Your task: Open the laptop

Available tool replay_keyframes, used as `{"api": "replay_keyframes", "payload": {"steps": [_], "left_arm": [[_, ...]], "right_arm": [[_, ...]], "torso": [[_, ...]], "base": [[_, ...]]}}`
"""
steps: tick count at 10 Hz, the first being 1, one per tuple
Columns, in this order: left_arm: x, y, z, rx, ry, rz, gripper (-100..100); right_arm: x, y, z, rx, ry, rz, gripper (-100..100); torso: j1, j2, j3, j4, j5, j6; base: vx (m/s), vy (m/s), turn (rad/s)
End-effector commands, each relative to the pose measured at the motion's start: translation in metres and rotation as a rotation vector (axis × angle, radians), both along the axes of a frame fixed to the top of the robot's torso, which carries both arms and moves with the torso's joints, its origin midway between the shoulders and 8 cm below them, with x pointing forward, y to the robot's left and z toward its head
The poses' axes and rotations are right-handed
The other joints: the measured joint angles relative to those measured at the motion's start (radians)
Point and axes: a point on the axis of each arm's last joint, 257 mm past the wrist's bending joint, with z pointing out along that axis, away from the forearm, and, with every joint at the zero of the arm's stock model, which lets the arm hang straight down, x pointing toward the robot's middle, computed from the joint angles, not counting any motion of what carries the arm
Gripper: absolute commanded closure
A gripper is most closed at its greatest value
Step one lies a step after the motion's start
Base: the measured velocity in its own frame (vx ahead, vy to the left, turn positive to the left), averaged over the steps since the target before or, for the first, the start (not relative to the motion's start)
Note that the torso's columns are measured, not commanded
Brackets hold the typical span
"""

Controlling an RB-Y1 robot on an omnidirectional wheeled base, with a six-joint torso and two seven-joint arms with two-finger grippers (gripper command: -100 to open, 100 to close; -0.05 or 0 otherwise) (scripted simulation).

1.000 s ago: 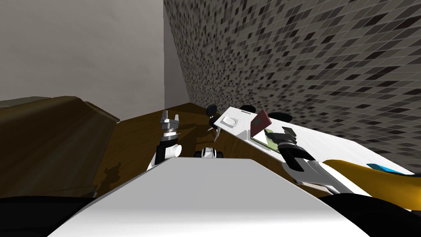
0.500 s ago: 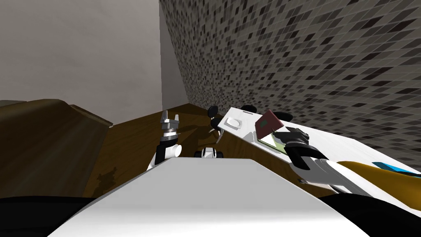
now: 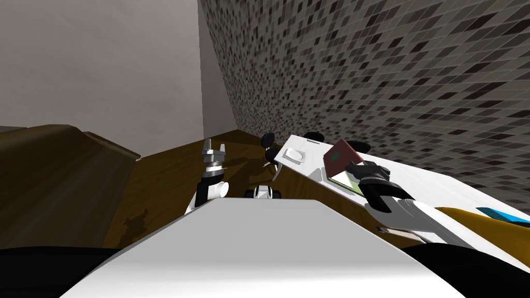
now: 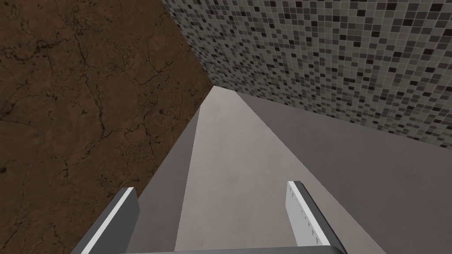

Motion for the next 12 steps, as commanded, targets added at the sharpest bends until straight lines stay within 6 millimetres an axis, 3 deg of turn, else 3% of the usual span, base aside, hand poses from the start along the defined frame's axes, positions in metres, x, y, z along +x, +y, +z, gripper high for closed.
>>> {"api": "replay_keyframes", "payload": {"steps": [1, 5, 6, 12], "left_arm": [[0.000, 0.000, 0.000, 0.000, 0.000, 0.000, 0], [0.000, 0.000, 0.000, 0.000, 0.000, 0.000, 0], [0.000, 0.000, 0.000, 0.000, 0.000, 0.000, 0], [0.000, 0.000, 0.000, 0.000, 0.000, 0.000, 0]], "right_arm": [[0.007, -0.006, -0.003, 0.115, -0.084, -0.002, 100], [0.018, -0.010, -0.008, 0.274, -0.199, 0.004, 100], [0.016, -0.009, -0.007, 0.236, -0.173, 0.004, 100], [0.030, -0.014, -0.041, 0.453, -0.318, 0.005, 100]], "torso": [[-0.001, 0.001, 0.000, 0.001, -0.001, 0.001], [0.000, -0.005, -0.003, -0.001, -0.002, 0.000], [-0.001, -0.005, -0.003, -0.001, -0.003, 0.000], [-0.013, -0.006, -0.002, -0.004, -0.012, 0.004]], "base": [[-0.132, -0.108, -0.009], [-0.103, -0.077, -0.006], [-0.043, -0.031, 0.013], [-0.052, -0.056, -0.010]]}}
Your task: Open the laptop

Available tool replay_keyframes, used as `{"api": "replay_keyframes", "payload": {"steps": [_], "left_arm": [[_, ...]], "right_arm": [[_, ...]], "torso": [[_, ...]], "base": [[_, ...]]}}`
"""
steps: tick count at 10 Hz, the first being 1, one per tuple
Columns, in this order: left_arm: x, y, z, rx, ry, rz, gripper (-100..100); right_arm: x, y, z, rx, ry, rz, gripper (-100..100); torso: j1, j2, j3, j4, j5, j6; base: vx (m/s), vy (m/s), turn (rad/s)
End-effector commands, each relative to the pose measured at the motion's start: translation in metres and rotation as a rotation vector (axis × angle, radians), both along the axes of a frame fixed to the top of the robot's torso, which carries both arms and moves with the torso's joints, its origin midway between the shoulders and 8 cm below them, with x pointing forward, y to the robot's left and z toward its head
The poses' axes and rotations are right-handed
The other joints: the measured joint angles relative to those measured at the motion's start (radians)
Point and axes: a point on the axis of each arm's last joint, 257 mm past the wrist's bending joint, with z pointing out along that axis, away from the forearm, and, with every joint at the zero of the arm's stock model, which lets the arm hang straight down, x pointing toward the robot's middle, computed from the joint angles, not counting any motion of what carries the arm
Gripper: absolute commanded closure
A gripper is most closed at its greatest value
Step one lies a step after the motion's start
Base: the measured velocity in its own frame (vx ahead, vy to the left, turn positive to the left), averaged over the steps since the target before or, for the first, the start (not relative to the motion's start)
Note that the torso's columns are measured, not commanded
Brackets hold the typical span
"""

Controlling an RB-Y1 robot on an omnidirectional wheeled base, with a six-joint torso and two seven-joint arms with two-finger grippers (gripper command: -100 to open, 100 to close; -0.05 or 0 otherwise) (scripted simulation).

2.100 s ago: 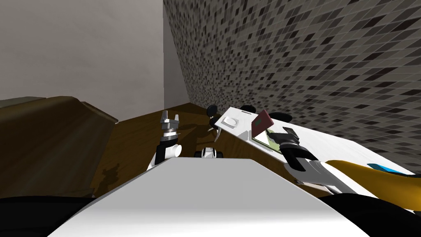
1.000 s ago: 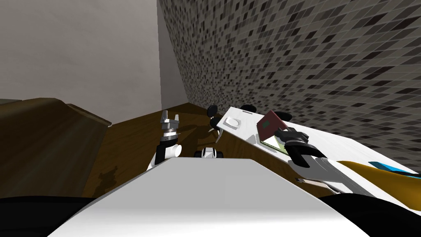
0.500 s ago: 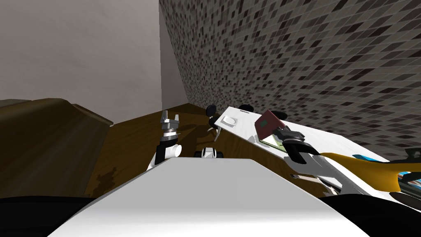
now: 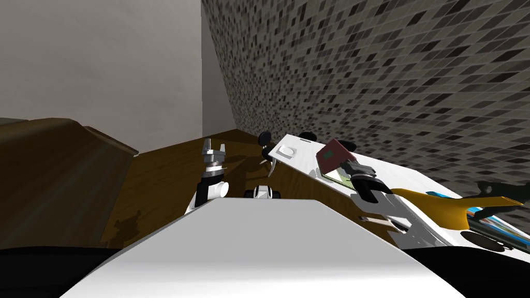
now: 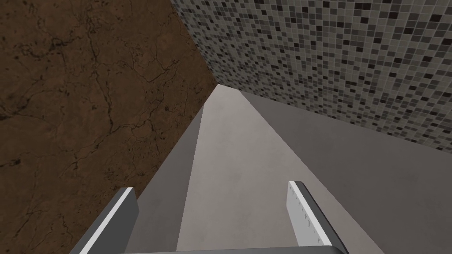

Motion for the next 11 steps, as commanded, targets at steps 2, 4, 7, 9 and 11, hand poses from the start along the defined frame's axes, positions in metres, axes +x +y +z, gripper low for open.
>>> {"api": "replay_keyframes", "payload": {"steps": [2, 4, 7, 9, 11], "left_arm": [[0.000, 0.000, 0.000, 0.000, 0.000, 0.000, 0], [0.000, 0.000, 0.000, 0.000, 0.000, 0.000, 0], [0.000, 0.000, 0.000, 0.000, 0.000, 0.000, 0], [0.000, 0.000, 0.000, 0.000, 0.000, 0.000, 0], [0.000, 0.000, 0.000, 0.000, 0.000, 0.000, 0]], "right_arm": [[0.005, -0.002, -0.026, 0.104, -0.048, -0.005, 100], [0.012, 0.001, -0.039, 0.177, -0.094, 0.002, 100], [0.018, 0.002, -0.026, 0.178, -0.125, 0.011, 100], [0.024, 0.005, -0.046, 0.252, -0.161, 0.025, 100], [0.026, 0.008, -0.058, 0.289, -0.177, 0.031, 100]], "torso": [[-0.002, -0.002, -0.001, -0.001, -0.002, 0.000], [-0.001, -0.003, -0.001, -0.004, -0.005, -0.002], [0.002, -0.008, -0.004, -0.006, -0.005, -0.007], [0.007, -0.008, -0.005, -0.003, 0.002, -0.007], [0.006, -0.007, -0.005, -0.003, 0.000, -0.009]], "base": [[-0.034, -0.043, -0.016], [-0.053, -0.064, -0.037], [-0.039, -0.041, -0.018], [-0.010, -0.041, -0.092], [0.004, -0.042, -0.051]]}}
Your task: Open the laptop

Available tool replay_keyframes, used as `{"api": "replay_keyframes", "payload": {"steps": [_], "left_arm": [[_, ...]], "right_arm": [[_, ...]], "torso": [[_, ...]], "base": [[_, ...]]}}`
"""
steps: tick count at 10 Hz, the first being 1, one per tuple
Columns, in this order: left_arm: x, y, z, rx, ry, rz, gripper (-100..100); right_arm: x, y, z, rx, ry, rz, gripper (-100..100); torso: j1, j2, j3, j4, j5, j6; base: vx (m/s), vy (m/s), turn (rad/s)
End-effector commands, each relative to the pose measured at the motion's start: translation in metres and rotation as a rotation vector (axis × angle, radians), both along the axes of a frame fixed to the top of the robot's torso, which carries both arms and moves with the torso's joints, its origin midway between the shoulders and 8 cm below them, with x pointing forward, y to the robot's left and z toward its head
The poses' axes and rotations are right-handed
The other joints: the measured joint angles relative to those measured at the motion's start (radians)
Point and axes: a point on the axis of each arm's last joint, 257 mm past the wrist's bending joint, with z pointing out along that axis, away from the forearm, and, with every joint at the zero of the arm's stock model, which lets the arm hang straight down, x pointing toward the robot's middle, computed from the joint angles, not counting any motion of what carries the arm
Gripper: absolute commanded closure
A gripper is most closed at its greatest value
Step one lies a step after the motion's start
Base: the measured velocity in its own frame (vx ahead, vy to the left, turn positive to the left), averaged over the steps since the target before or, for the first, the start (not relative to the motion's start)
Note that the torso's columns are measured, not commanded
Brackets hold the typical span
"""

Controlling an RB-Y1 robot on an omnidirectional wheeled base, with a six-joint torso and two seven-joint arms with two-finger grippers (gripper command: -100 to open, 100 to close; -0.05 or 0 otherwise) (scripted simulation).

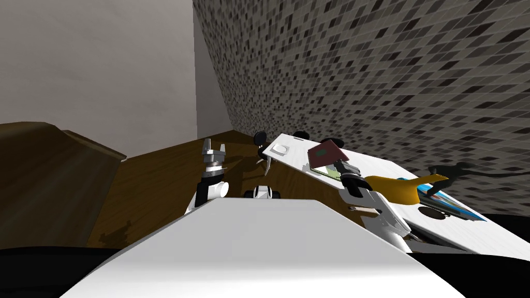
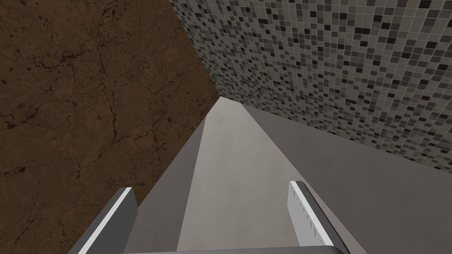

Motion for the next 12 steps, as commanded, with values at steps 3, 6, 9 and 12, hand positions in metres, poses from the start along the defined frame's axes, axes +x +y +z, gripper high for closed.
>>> {"api": "replay_keyframes", "payload": {"steps": [3, 6, 9, 12], "left_arm": [[0.000, 0.000, 0.000, 0.000, 0.000, 0.000, 0], [0.000, 0.000, 0.000, 0.000, 0.000, 0.000, 0], [0.000, 0.000, 0.000, 0.000, 0.000, 0.000, 0], [0.000, 0.000, 0.000, 0.000, 0.000, 0.000, 0]], "right_arm": [[0.007, 0.014, -0.044, 0.125, -0.042, 0.029, 100], [0.010, 0.019, -0.056, 0.163, -0.057, 0.037, 100], [0.018, 0.031, -0.078, 0.239, -0.092, 0.057, 100], [0.027, 0.046, -0.099, 0.315, -0.128, 0.080, 100]], "torso": [[0.001, 0.000, 0.001, -0.002, -0.003, -0.001], [0.000, -0.002, 0.000, -0.003, -0.004, -0.003], [0.000, -0.006, -0.003, -0.003, -0.003, -0.006], [0.003, -0.007, -0.003, -0.003, -0.003, -0.008]], "base": [[0.001, -0.031, -0.065], [-0.004, -0.033, -0.039], [-0.005, -0.031, -0.071], [-0.001, -0.041, -0.061]]}}
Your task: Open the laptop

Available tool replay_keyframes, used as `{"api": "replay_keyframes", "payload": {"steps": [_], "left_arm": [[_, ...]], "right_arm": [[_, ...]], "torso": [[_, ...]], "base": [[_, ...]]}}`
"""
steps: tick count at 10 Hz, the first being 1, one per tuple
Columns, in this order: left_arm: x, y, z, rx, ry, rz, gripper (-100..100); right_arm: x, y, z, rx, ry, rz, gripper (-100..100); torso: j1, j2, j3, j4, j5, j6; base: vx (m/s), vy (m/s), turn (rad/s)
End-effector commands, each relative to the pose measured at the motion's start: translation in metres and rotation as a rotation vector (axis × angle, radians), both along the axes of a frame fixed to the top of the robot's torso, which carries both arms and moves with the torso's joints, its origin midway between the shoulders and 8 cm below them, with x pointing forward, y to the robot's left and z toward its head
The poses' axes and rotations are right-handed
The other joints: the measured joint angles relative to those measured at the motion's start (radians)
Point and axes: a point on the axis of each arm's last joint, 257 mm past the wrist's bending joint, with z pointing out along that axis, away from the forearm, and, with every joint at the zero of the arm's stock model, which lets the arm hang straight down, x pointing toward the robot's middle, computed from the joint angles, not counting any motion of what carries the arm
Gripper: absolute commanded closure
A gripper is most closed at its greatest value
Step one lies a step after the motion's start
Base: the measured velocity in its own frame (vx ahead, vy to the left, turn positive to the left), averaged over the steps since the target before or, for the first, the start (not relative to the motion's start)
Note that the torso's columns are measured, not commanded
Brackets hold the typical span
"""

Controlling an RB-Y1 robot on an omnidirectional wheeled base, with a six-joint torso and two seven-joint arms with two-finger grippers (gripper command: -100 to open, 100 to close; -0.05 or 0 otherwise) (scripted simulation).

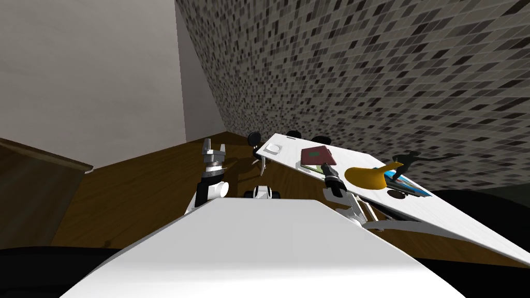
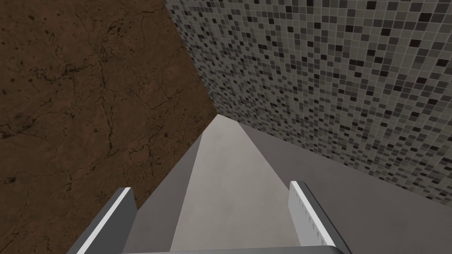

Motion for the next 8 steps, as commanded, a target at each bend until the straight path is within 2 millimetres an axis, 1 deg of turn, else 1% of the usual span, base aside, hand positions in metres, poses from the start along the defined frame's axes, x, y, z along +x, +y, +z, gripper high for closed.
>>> {"api": "replay_keyframes", "payload": {"steps": [1, 3, 5, 8], "left_arm": [[0.000, 0.000, 0.000, 0.000, 0.000, 0.000, 0], [0.000, 0.000, 0.000, 0.000, 0.000, 0.000, 0], [0.000, 0.000, 0.000, 0.000, 0.000, 0.000, 0], [0.000, 0.000, 0.000, 0.000, 0.000, 0.000, 0]], "right_arm": [[0.001, -0.005, 0.007, 0.014, -0.005, -0.009, -100], [0.001, -0.014, 0.019, 0.011, -0.004, -0.027, -100], [0.001, -0.022, 0.031, 0.008, -0.004, -0.044, -100], [0.001, -0.033, 0.050, 0.005, -0.006, -0.069, -100]], "torso": [[0.002, 0.001, 0.000, 0.002, 0.003, -0.001], [0.006, 0.014, 0.007, 0.010, 0.012, 0.010], [0.007, 0.020, 0.010, 0.013, 0.015, 0.012], [0.005, 0.017, 0.008, 0.011, 0.014, 0.012]], "base": [[-0.047, 0.000, 0.123], [-0.054, 0.013, 0.083], [-0.058, 0.016, 0.068], [-0.053, 0.013, 0.070]]}}
